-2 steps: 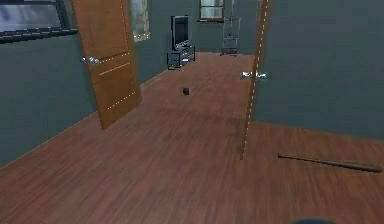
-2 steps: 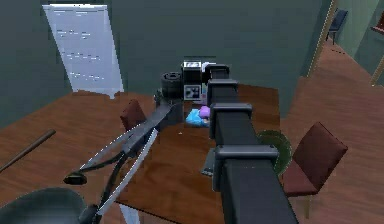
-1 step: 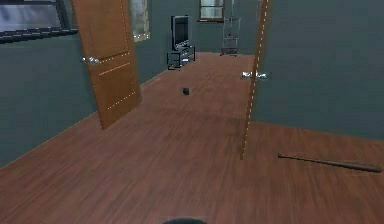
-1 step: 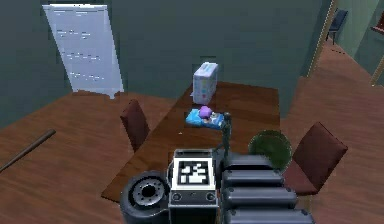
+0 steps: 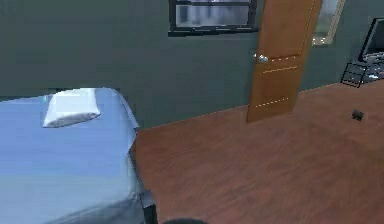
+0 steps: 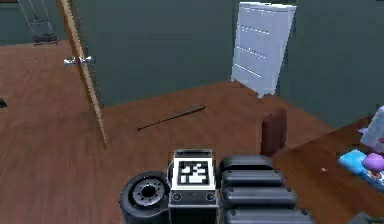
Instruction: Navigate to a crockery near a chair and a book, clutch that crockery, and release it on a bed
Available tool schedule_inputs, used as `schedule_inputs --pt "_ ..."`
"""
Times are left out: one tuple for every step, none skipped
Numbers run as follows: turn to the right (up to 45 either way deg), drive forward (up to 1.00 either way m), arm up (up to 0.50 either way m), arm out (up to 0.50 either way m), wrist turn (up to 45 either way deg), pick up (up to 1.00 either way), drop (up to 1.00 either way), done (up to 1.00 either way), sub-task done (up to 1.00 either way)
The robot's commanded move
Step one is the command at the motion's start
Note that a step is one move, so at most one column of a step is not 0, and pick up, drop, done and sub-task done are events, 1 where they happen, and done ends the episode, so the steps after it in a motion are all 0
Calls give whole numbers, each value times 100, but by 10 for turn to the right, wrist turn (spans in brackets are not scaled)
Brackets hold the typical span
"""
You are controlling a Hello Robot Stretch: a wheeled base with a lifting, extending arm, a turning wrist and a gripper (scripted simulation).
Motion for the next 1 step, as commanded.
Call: schedule_inputs --pt "-450 0 0 0 0 0 0 0 0"
